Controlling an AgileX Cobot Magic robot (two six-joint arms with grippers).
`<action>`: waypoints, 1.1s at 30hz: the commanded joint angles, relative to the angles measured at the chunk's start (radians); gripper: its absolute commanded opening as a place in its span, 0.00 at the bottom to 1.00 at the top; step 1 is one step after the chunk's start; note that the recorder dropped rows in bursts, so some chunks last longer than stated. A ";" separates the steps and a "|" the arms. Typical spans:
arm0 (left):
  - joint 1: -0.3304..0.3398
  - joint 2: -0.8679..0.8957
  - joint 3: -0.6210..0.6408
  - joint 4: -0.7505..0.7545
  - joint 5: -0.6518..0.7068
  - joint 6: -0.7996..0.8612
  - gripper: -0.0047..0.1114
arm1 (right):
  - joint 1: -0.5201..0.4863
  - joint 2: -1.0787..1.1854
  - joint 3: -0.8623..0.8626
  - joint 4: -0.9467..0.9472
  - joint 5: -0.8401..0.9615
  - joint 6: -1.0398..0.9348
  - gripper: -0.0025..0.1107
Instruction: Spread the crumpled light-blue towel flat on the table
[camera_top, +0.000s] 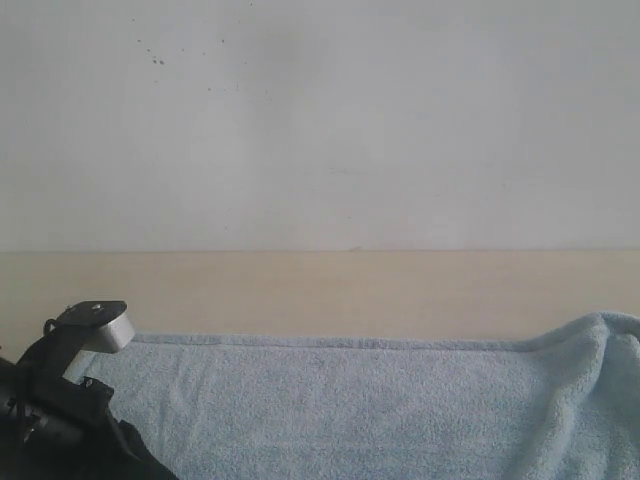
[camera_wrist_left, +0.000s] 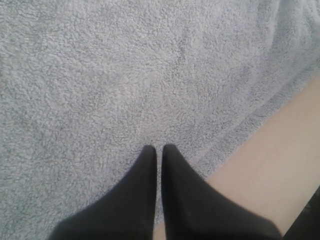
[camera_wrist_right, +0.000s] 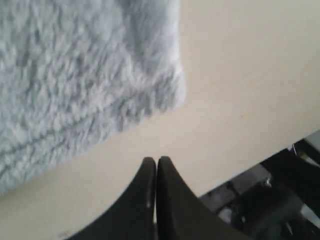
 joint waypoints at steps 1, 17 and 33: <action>-0.003 0.002 -0.007 -0.025 -0.006 0.022 0.08 | -0.008 -0.142 -0.042 -0.134 -0.128 0.104 0.02; -0.003 0.002 -0.007 -0.076 -0.004 0.049 0.08 | -0.250 0.132 -0.775 0.746 0.123 -0.721 0.02; -0.003 0.002 -0.007 -0.122 0.007 0.062 0.08 | -0.250 0.339 -0.837 0.772 -0.337 -0.737 0.46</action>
